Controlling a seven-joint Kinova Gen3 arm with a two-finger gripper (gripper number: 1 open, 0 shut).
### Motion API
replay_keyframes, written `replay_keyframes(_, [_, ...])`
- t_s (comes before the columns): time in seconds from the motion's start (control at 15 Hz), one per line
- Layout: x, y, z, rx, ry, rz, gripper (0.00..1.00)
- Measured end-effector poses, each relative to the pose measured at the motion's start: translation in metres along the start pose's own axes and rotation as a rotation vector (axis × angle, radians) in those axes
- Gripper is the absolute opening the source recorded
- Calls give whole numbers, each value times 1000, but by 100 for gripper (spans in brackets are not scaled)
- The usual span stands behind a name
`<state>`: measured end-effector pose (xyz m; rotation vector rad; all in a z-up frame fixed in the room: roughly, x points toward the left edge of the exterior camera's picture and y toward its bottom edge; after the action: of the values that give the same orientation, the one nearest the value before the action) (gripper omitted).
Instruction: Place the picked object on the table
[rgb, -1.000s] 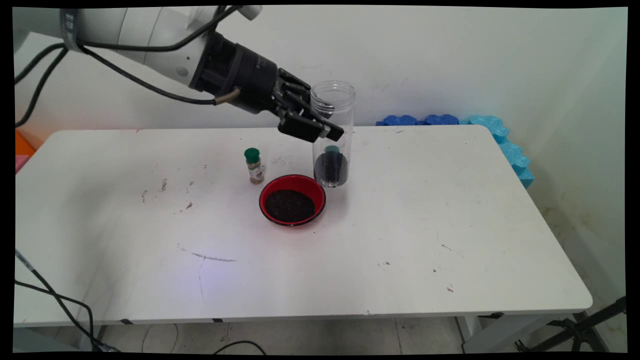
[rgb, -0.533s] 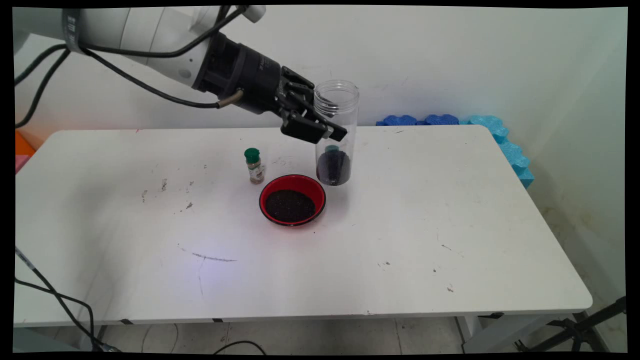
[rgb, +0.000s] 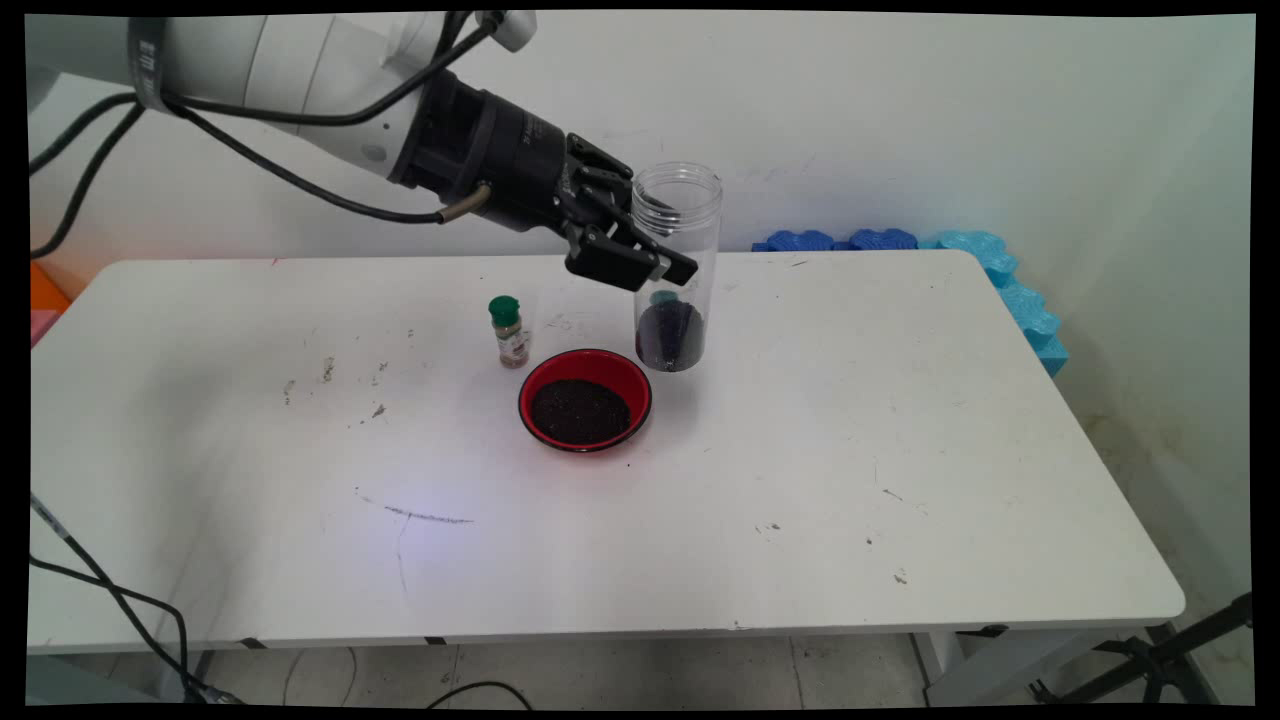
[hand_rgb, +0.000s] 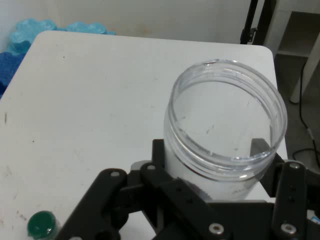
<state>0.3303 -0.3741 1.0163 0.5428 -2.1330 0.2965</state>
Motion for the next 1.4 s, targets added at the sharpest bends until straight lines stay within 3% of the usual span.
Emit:
replay_keyframes(0.67, [-8,3,7,7,-10,-2,0])
replay_keyframes(1.4, [-50,15,38,10,-44,-31,0])
